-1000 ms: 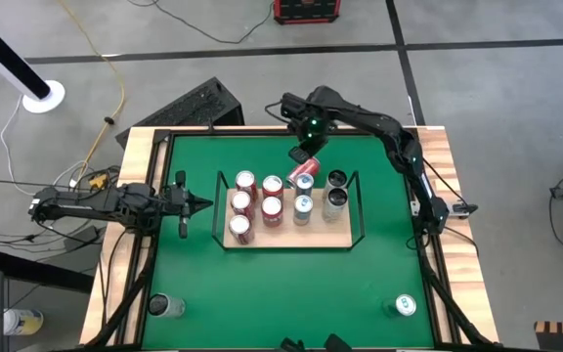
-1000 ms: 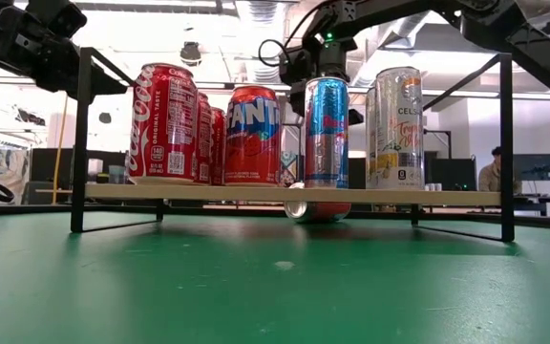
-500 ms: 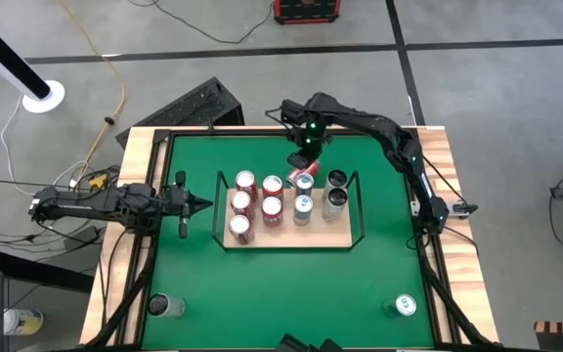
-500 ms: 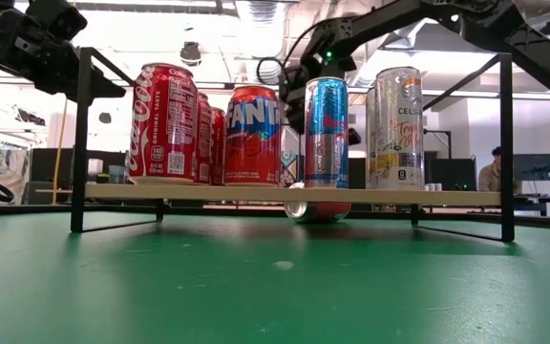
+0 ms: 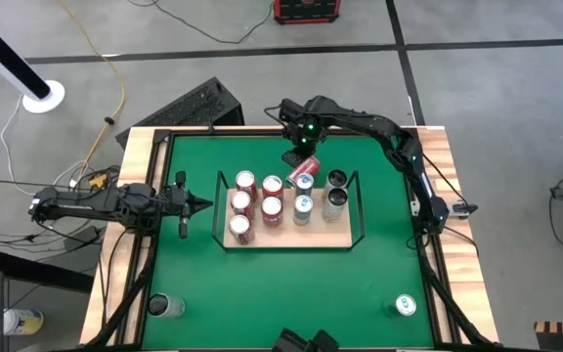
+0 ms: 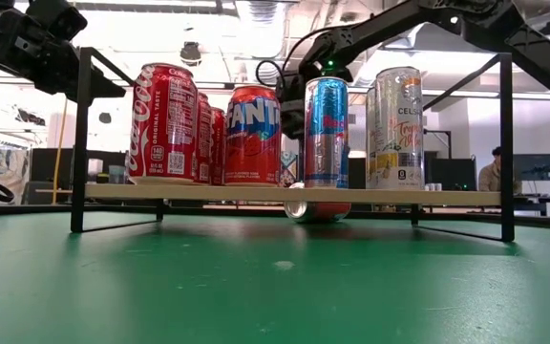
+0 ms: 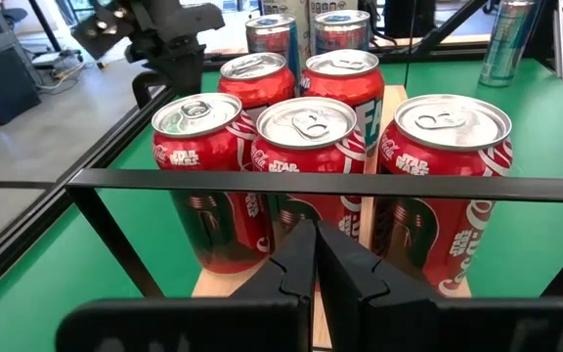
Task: Place canned beverage on shelf
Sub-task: Put the orange soda can on the shelf aligned with the other orange soda cans
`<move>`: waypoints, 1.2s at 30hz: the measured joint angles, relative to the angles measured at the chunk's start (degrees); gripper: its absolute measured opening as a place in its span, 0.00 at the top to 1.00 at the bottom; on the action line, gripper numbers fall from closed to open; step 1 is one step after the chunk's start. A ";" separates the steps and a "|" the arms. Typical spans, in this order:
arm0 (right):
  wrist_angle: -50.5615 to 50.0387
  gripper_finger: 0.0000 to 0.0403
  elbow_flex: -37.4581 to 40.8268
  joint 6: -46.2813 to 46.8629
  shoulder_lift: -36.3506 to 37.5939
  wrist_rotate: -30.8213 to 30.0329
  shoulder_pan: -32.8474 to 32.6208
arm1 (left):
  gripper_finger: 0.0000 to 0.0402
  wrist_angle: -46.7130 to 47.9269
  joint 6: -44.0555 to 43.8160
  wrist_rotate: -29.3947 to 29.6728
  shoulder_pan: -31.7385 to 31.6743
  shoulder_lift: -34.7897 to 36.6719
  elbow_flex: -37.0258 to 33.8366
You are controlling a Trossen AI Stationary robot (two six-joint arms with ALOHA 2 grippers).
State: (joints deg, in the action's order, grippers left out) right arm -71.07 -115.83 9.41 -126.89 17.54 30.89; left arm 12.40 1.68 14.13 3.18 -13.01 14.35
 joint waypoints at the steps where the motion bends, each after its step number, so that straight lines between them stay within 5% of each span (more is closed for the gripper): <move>1: 1.18 0.96 0.00 0.73 0.02 -0.84 0.02 | 1.00 0.00 -0.14 -0.01 0.00 0.00 0.00; 7: 3.32 0.96 0.00 1.35 0.77 -2.05 0.44 | 1.00 0.17 -0.20 0.00 0.00 0.01 0.00; 13: -8.21 0.96 -0.01 -2.21 1.78 0.40 0.15 | 1.00 0.17 -0.20 -0.01 0.00 -0.01 0.00; 36: 3.19 0.94 -2.40 -0.32 -2.23 -4.36 -0.64 | 1.00 0.17 -0.43 0.07 0.00 -0.01 0.00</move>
State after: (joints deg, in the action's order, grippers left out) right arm -67.88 -118.23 9.09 -129.12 13.18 30.25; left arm 12.58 1.25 14.20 3.18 -13.02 14.35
